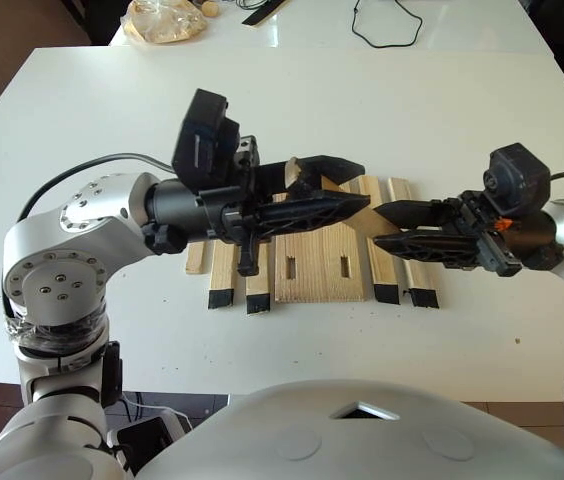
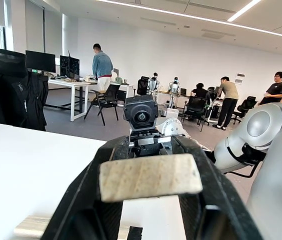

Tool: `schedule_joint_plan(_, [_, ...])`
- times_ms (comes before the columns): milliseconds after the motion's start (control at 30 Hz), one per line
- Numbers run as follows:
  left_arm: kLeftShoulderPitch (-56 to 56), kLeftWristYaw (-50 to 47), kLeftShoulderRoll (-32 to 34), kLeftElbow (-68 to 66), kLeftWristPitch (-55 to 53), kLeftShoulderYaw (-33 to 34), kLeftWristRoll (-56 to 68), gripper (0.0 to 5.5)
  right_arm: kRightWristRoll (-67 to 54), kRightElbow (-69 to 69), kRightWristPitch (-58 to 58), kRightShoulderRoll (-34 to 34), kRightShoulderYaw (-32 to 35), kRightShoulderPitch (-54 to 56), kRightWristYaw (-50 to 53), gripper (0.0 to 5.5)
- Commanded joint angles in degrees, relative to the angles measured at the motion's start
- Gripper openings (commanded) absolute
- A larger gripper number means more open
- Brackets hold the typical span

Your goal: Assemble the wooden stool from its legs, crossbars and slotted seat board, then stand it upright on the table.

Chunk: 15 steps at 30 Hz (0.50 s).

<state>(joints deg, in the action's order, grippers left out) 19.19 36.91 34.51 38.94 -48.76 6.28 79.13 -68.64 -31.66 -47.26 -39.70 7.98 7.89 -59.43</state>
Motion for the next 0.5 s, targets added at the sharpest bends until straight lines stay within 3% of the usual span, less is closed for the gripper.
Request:
schedule_joint_plan(33, [0.26, 1.84, 1.03, 0.81, 0.26, -1.18, 0.83, 1.33, 3.92, -1.53, 2.04, -0.33, -1.81, -1.09, 0.02, 1.31])
schedule_joint_plan(500, [-2.22, 6.09, 6.14, -0.02, 0.92, 0.23, -3.54, 1.33, 13.05, -0.91, 7.82, -2.61, -4.68, -3.85, -1.55, 1.31])
